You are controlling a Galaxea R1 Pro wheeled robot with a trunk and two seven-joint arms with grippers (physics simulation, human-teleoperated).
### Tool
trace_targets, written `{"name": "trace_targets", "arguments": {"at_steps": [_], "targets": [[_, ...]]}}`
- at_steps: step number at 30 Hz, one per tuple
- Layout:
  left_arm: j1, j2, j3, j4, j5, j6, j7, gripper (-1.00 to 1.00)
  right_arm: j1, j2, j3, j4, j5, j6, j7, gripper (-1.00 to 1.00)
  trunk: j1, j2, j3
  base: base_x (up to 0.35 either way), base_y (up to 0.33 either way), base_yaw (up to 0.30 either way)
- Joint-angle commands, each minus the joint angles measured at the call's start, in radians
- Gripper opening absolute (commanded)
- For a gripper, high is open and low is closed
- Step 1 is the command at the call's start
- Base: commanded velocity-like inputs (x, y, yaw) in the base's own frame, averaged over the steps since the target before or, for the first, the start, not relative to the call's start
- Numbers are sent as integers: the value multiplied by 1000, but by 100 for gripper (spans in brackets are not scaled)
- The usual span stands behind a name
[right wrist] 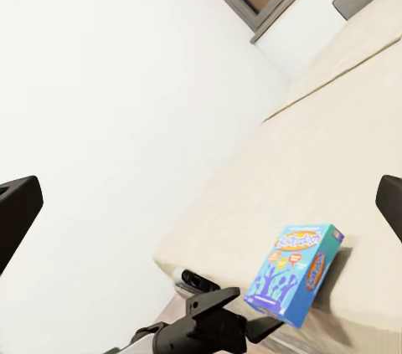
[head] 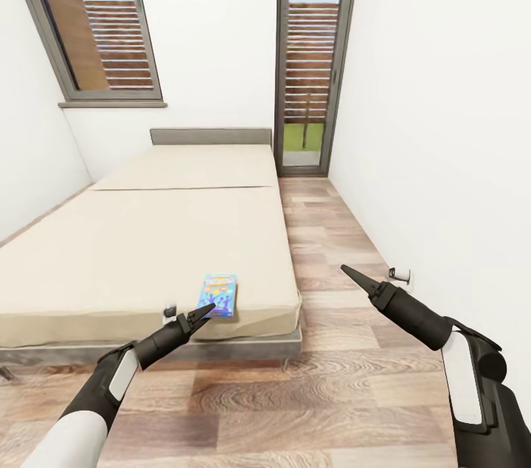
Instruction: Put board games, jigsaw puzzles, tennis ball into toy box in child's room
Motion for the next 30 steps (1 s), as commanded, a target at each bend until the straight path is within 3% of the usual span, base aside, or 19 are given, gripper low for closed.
{"name": "trace_targets", "arguments": {"at_steps": [1, 30], "targets": [[-1, 0, 1, 0, 4, 8, -2, 100, -1, 0, -2, 0, 0, 5, 3, 100, 0, 0, -1, 44, 19, 0], [-1, 0, 1, 0, 4, 8, 2, 100, -1, 1, -2, 0, 0, 5, 3, 100, 0, 0, -1, 5, 2, 0]]}}
